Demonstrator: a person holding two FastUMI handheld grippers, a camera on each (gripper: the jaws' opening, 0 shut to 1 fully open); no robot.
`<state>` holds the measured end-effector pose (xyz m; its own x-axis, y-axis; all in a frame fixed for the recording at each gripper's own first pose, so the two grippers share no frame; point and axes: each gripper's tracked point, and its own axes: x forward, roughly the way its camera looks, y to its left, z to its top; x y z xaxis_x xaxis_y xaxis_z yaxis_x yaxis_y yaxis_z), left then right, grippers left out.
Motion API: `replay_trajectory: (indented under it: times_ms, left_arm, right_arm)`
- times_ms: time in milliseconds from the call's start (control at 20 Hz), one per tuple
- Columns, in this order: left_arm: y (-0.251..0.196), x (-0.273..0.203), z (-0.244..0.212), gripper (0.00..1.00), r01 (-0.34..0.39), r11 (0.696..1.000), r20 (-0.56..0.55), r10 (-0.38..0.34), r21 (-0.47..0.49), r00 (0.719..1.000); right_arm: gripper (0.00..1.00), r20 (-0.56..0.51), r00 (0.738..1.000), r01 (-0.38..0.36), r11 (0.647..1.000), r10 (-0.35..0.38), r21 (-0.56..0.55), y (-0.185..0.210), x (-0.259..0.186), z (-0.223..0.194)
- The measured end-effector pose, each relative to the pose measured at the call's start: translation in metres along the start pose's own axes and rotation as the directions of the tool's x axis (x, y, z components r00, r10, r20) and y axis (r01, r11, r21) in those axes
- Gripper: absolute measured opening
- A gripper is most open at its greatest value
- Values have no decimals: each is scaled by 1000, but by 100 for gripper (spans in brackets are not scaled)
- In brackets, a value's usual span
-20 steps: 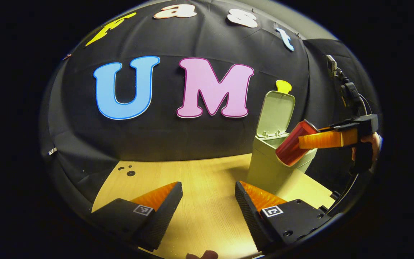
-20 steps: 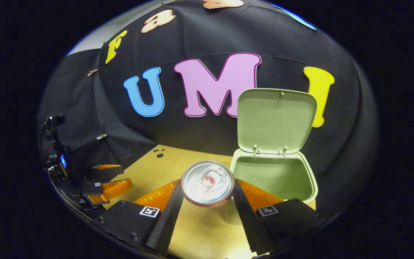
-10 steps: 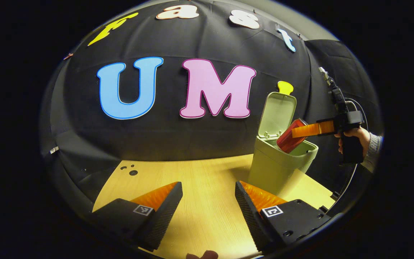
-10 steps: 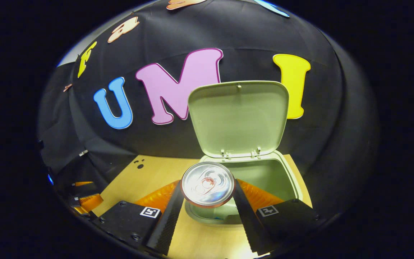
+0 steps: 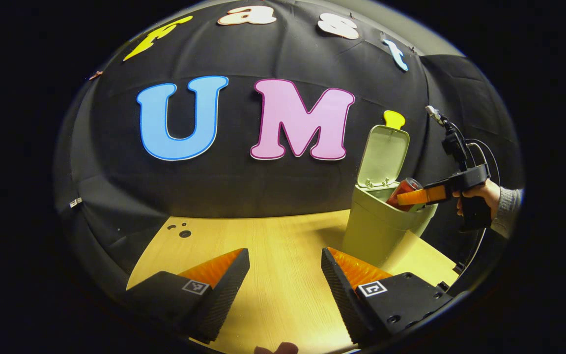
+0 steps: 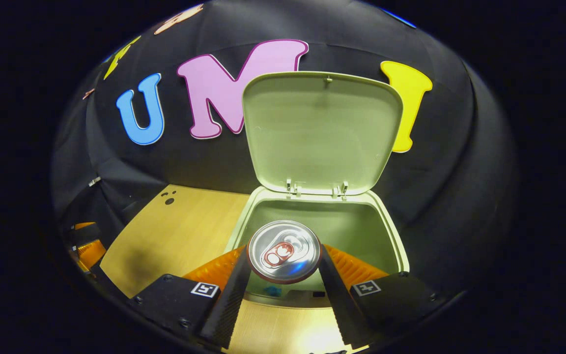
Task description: Press the lid of the desktop garbage bin to open it, pick up the crumpled paper on the desktop and throw it into the bin, then pick up the pop can on the desktop and drop it into the bin, and finally close the garbage bin lid.
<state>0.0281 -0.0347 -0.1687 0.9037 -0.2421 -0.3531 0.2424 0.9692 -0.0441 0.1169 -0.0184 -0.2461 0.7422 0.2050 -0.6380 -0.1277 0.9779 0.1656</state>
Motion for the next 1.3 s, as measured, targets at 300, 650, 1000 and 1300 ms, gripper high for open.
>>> replay_trajectory:
  times_ms: [300, 650, 1000, 1300]
  left_arm:
    - [1, 0, -2, 94, -1, 1000, -5, 1, -2, 1000]
    - [1, 0, -4, 94, 1, 1000, -11, -1, -1, 1000]
    - [3, -2, -4, 94, -4, 1000, -11, 4, -2, 1000]
    - [3, -2, -5, 94, -5, 1000, -11, 5, -4, 1000]
  right_arm:
    - [83, -28, 999, 32, 999, -32, 14, -9, 4, -11]
    - [84, -38, 999, 40, 999, -39, 23, -12, 4, -16]
    - [84, -14, 999, 36, 999, -35, 37, -9, -2, -9]
    - [100, 104, 994, 12, 996, -21, 93, -2, -25, 22]
